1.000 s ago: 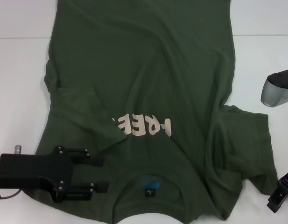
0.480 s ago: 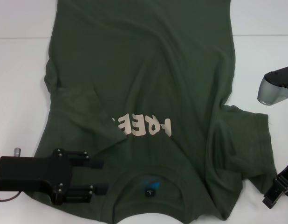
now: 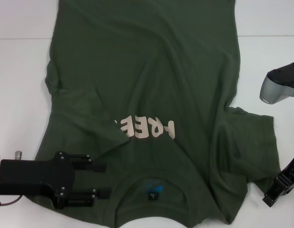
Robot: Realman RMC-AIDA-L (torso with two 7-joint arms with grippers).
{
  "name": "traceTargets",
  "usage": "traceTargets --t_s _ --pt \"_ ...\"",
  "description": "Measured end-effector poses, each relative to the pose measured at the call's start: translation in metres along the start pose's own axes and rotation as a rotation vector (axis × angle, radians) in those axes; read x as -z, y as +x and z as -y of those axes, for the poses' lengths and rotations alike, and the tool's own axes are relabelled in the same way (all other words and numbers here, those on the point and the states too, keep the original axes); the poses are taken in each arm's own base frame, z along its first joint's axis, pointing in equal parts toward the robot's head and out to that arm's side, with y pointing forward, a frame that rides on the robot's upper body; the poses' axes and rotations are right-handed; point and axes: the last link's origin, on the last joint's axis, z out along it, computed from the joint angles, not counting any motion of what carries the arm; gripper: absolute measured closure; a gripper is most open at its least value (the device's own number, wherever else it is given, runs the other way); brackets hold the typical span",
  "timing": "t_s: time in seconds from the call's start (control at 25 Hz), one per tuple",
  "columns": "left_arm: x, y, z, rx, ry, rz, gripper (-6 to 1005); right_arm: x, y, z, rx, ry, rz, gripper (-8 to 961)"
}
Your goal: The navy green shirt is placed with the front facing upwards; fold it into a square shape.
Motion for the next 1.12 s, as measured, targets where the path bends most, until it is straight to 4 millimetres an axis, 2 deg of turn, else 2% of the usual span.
traceTargets --t_s 0.52,0.96,1.08,1.12 --pt "-0.0007 0.0 0.0 0.004 -0.001 -0.001 351 -0.0002 -0.0005 -0.0002 0.007 0.004 0.0 264" --pt "0.0001 -0.0002 0.0001 0.016 0.004 -0.004 353 -0.0024 -0.0007 0.0041 0.019 0.004 0.039 395" --pt "0.0 0.0001 0.0003 0.015 0.003 -0.004 353 -0.0025 -0.0001 0.0048 0.02 0.005 0.038 644" --pt "-0.0005 0.0014 0.0009 0.012 0.002 -0.004 353 -0.0024 0.0002 0.0045 0.021 0.004 0.036 665"
